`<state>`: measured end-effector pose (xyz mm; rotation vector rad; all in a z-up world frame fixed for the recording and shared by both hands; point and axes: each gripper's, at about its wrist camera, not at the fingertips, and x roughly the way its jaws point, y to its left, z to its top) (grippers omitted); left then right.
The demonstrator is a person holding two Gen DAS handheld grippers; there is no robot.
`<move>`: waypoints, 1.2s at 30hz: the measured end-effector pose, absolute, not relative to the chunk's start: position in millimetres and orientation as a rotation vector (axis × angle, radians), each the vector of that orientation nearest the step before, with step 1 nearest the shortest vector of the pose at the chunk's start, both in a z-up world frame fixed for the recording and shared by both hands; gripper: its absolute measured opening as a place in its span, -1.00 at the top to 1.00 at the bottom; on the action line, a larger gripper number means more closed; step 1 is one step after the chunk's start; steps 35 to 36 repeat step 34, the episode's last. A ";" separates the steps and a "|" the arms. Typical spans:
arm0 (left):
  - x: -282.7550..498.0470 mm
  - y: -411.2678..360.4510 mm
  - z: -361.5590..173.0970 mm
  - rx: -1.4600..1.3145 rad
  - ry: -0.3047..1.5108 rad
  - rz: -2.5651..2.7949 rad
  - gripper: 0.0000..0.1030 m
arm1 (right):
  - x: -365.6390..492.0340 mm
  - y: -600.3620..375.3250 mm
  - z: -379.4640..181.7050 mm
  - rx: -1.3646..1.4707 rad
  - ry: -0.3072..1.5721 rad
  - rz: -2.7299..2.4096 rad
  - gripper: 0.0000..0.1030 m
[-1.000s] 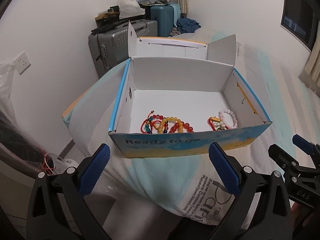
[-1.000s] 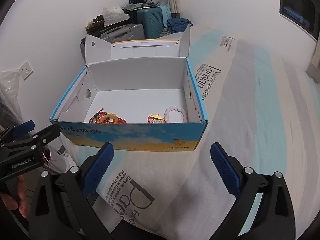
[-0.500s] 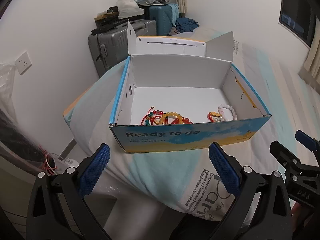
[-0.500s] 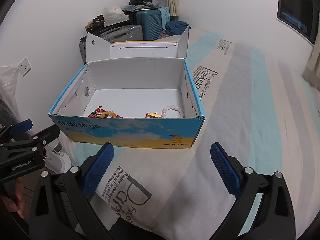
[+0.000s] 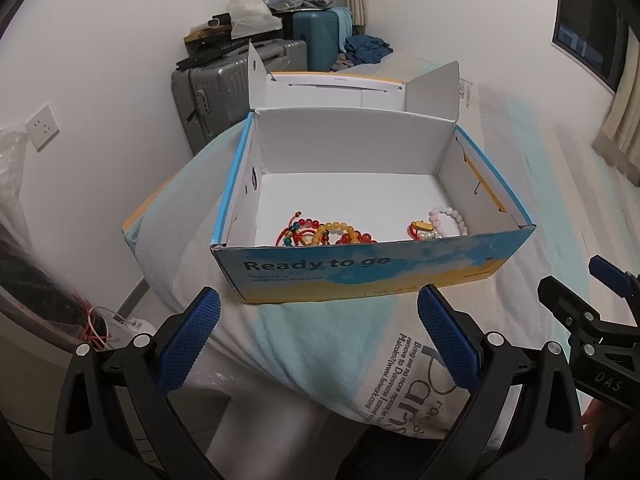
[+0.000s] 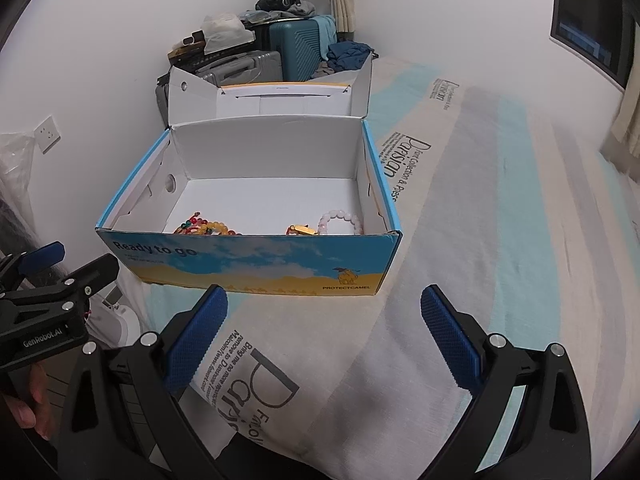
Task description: Organize jewelry
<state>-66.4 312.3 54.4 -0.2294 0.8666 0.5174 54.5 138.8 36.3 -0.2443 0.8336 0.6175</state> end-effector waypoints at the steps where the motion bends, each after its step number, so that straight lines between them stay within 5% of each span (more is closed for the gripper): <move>1: -66.8 311.4 54.6 -0.229 0.864 0.513 -0.89 | 54.4 138.9 36.4 -0.246 0.834 0.617 -0.81; 36: -64.0 301.5 54.7 -0.227 0.857 0.512 -0.88 | 57.6 130.8 40.5 -0.225 0.831 0.607 -0.81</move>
